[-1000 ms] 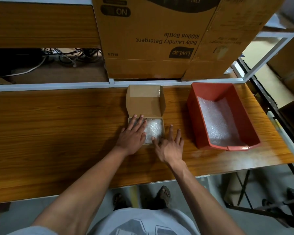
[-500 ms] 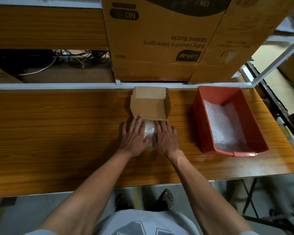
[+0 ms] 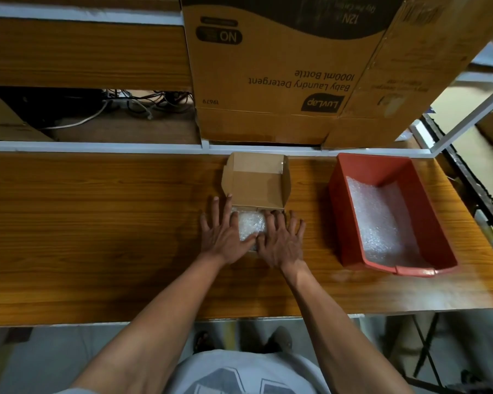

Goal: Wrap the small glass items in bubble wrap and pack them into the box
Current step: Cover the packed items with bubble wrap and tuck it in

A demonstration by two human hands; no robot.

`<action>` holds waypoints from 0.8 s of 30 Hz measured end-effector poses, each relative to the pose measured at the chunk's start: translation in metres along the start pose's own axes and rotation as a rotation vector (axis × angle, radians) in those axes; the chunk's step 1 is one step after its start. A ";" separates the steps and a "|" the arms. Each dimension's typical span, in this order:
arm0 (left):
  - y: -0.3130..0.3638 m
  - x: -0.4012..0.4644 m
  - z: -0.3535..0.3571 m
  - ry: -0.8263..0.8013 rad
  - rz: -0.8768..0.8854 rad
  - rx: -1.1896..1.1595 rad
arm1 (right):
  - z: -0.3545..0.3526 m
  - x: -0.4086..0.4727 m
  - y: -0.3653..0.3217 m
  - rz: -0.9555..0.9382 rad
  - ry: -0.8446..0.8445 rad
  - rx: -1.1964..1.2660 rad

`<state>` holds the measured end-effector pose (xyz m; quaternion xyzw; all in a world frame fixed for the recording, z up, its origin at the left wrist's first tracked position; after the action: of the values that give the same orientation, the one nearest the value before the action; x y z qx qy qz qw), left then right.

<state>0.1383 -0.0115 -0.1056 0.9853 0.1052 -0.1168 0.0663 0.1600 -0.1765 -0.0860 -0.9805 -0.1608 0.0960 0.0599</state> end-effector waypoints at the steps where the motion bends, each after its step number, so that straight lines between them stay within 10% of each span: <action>1: 0.000 0.000 -0.001 -0.012 -0.005 0.002 | 0.000 0.001 -0.001 -0.002 -0.005 -0.001; 24: 0.001 -0.007 -0.010 -0.124 -0.099 -0.079 | 0.006 -0.008 0.005 0.017 -0.062 0.036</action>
<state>0.1339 -0.0124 -0.0939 0.9665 0.1540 -0.1763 0.1057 0.1531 -0.1833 -0.0912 -0.9771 -0.1525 0.1297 0.0716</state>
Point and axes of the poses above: each hand's wrist, its own x-axis towards the middle knuckle, its own z-axis out of the palm, y = z × x, the point moved 1 cm from there along x, towards the middle knuckle, and after that the axes turned 2 degrees about -z, right-handed, at the moved point
